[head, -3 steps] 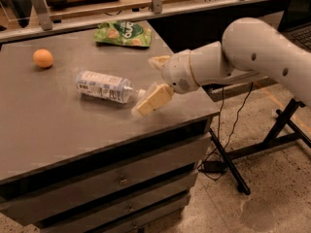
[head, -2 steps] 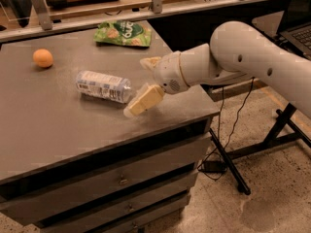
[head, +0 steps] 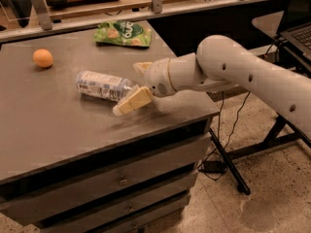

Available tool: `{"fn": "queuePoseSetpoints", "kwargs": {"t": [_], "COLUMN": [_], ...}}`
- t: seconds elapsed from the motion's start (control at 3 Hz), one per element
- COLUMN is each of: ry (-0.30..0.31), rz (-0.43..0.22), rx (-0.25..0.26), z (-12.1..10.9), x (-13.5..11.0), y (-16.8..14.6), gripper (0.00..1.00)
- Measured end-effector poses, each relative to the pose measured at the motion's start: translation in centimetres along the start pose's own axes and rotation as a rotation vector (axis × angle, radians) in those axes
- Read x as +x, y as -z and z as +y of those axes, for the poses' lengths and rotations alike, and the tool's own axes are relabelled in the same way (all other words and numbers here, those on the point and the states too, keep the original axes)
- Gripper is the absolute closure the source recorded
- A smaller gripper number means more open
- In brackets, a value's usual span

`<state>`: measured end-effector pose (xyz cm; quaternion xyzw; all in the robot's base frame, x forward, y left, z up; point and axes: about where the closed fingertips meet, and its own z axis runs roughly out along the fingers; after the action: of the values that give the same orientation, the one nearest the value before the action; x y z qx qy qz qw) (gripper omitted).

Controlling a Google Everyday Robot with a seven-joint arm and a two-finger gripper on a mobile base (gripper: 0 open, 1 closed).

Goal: Move blue plastic bottle near orange

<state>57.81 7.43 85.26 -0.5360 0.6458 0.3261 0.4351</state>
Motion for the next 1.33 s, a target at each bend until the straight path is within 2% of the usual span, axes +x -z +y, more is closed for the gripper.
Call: {"fn": "queuePoseSetpoints", "kwargs": {"t": [0.33,0.67,1.0,1.33], "ry": [-0.041,-0.056,-0.052,-0.057], "rz": [0.022,0.044,0.034,0.039], "rx": [0.019,0.029,0.106,0.172], "z": [-0.5,-0.6,-1.9,-3.3], "x": [0.7,1.0,-0.7,-2.1], "y": [-0.9,-1.2,-2.0,-3.2], "gripper": [0.24,0.47,0.8,1.0]}}
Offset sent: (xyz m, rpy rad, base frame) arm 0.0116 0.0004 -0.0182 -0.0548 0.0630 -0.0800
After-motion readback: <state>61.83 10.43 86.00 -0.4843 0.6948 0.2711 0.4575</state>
